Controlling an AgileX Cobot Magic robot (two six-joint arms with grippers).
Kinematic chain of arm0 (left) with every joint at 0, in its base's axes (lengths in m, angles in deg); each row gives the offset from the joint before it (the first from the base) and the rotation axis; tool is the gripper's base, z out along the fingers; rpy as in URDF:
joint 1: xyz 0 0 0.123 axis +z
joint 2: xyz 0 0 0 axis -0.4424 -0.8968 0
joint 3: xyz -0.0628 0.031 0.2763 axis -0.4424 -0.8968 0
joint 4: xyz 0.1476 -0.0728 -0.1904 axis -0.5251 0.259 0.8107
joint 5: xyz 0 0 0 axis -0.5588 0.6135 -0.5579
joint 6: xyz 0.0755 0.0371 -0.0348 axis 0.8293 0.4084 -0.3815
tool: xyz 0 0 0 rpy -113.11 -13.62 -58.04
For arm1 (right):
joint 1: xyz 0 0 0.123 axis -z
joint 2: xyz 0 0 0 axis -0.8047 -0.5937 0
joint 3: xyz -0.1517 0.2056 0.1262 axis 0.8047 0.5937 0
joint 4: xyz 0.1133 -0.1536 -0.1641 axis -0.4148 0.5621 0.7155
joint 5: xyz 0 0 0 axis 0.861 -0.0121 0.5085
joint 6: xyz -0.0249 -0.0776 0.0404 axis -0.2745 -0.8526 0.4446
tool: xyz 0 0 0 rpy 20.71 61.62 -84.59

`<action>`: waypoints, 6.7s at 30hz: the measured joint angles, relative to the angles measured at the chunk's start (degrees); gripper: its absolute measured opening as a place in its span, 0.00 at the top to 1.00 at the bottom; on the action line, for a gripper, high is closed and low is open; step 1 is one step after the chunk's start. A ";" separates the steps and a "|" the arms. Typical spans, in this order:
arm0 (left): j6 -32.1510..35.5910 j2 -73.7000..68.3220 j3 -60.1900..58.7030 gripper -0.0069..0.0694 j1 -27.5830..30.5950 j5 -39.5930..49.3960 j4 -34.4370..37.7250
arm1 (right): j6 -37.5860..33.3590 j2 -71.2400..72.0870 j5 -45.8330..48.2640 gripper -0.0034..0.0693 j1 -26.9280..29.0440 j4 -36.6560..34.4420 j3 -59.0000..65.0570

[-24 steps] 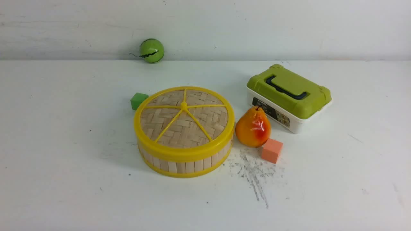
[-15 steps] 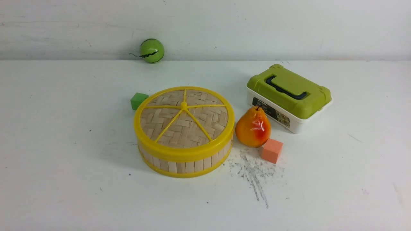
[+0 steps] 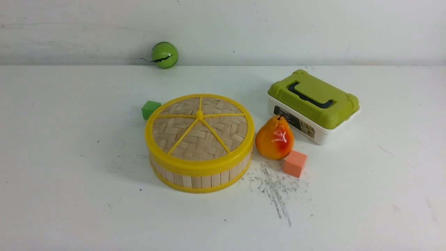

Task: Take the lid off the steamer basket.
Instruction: Use the left arm to lift the lid of the steamer, then use the left arm to place the steamer lid on the table

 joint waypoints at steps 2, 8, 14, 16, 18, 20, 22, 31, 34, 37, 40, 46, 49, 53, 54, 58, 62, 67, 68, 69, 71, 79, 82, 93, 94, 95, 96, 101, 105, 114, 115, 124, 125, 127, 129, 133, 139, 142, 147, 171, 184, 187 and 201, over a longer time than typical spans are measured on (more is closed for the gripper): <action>0.00 0.00 0.00 0.86 0.00 0.00 0.00 | 0.00 0.00 0.00 0.62 0.00 0.00 0.00; 0.00 0.00 0.00 0.86 0.00 0.00 0.00 | 0.00 0.00 0.00 0.62 0.00 0.00 0.00; 0.00 0.00 0.00 0.86 0.00 -2.30 0.00 | 0.00 0.00 0.00 0.62 0.00 0.00 0.00; 0.00 0.00 0.00 0.86 0.00 -5.29 0.00 | 0.00 0.00 0.00 0.62 0.00 0.00 0.00; 0.00 0.00 0.00 0.85 0.00 -11.94 -0.68 | 0.00 0.00 0.00 0.62 0.00 0.00 0.00; 0.00 0.00 0.00 0.85 0.00 -15.46 -1.27 | 0.00 0.00 0.00 0.62 0.00 0.00 0.00; 0.00 0.00 0.00 0.84 0.00 -25.55 -2.99 | 0.00 0.00 0.00 0.62 0.00 0.00 0.00; -2.80 0.00 0.00 0.83 0.00 -52.10 -3.71 | 0.00 0.00 0.00 0.62 0.00 0.00 0.00; -6.94 0.00 0.00 0.84 0.00 -58.52 -0.58 | 0.00 0.00 0.00 0.62 0.00 0.00 0.00; -10.61 0.00 2.31 0.87 0.00 -59.99 6.21 | 0.00 0.00 0.00 0.62 0.00 0.00 0.00; -10.20 0.00 6.59 0.92 0.00 -56.33 10.45 | 0.00 0.00 0.00 0.62 0.00 0.00 0.00; 1.46 -9.49 23.54 0.93 0.00 -34.42 15.30 | 0.00 0.00 0.00 0.62 0.00 0.00 0.00; 6.11 -21.15 30.14 0.93 0.00 -26.14 16.96 | 0.00 0.00 0.00 0.62 0.00 0.00 0.00; 7.37 -35.53 35.45 0.93 0.00 -19.83 17.57 | 0.00 0.00 0.00 0.62 0.00 0.00 0.00; 7.47 -39.09 36.53 0.93 0.00 -18.72 17.57 | 0.00 0.00 0.00 0.62 0.00 0.00 0.00; 7.47 -52.65 42.59 0.93 0.00 -11.58 17.98 | 0.00 0.00 0.00 0.62 0.00 0.00 0.00; 7.51 -63.69 51.67 0.93 0.00 1.13 20.52 | 0.00 0.00 0.00 0.62 0.00 0.00 0.00; 10.37 -75.87 66.29 0.93 0.00 16.26 23.56 | 0.00 0.00 0.00 0.62 0.00 0.00 0.00; 11.40 -79.71 70.25 0.93 0.00 20.70 24.62 | 0.00 0.00 0.00 0.62 0.00 0.00 0.00; 12.04 -82.43 73.52 0.93 0.00 23.61 25.41 | 0.00 0.00 0.00 0.62 0.00 0.00 0.00; 12.74 -87.13 79.22 0.93 -0.09 28.36 26.35 | 0.00 0.00 0.00 0.62 0.00 0.00 0.00; 10.84 -102.06 102.08 0.93 -7.32 40.16 22.01 | 0.00 0.00 0.00 0.62 0.00 0.00 0.00; 9.89 -105.88 108.79 0.93 -10.83 42.75 17.99 | 0.00 0.00 0.00 0.62 0.00 0.00 0.00; 4.04 -124.22 131.89 0.69 -19.38 49.58 2.37 | 0.00 0.00 0.00 0.62 0.00 0.00 0.00; 3.74 -124.84 132.44 0.67 -19.41 49.58 1.89 | 0.00 0.00 0.00 0.62 0.00 0.00 0.00; 2.93 -125.69 133.23 0.60 -19.41 49.58 1.10 | 0.00 0.00 0.00 0.62 0.00 0.00 0.00; 2.47 -126.60 133.68 0.53 -19.41 49.58 -0.24 | 0.00 0.00 0.00 0.62 0.00 0.00 0.00; 1.45 -128.25 133.88 0.41 -19.41 49.58 -2.40 | 0.00 0.00 0.00 0.62 0.00 0.00 0.00; 1.35 -128.90 133.93 0.42 -19.41 49.58 -1.95 | 0.00 0.00 0.00 0.62 0.00 0.00 0.00; 2.88 -131.07 133.95 0.49 -19.41 49.58 -1.56 | 0.00 0.00 0.00 0.62 0.00 0.00 0.00; 2.94 -131.43 133.95 0.50 -19.41 49.58 -1.56 | 0.00 0.00 0.00 0.62 0.00 0.00 0.00; 2.94 -132.11 133.95 0.60 -19.41 49.58 -2.05 | 0.00 0.00 0.00 0.62 0.00 0.00 0.00; 2.94 -132.11 133.95 0.64 -19.41 49.58 -2.05 | 0.00 0.00 0.00 0.62 0.00 0.00 0.00; 2.94 -132.11 133.95 0.68 -19.41 49.58 -2.14 | 0.00 0.00 0.00 0.62 0.00 0.00 0.00; 2.43 -132.11 133.95 0.76 -19.41 49.58 -2.41 | 0.00 0.00 0.00 0.62 0.00 0.00 0.00; 1.95 -132.11 133.95 0.78 -19.41 49.58 -2.64 | 0.00 0.00 0.00 0.62 0.00 0.00 0.00; 1.67 -131.99 133.95 0.78 -19.41 49.58 -2.84 | 0.00 0.00 0.00 0.62 0.00 0.00 0.00; 1.67 -131.06 133.95 0.78 -19.41 49.58 -2.84 | 0.00 0.00 0.00 0.62 0.00 0.00 0.00; 1.73 -124.36 133.95 0.78 -19.41 49.58 -4.82 | 0.00 0.00 0.00 0.62 0.00 0.00 0.00; -0.21 -103.46 87.90 0.78 7.45 35.01 -5.02 | 0.00 0.00 0.00 0.62 0.00 0.00 0.00; -6.75 -111.84 85.27 0.78 7.40 18.97 -3.29 | 0.00 0.00 0.00 0.62 0.00 0.00 0.00; -6.93 -112.08 85.27 0.72 7.40 18.45 -2.50 | 0.00 0.00 0.00 0.62 0.00 0.00 0.00; 0.93 -100.32 85.12 0.60 7.40 20.59 6.14 | 0.00 0.00 0.00 0.62 0.00 0.00 0.00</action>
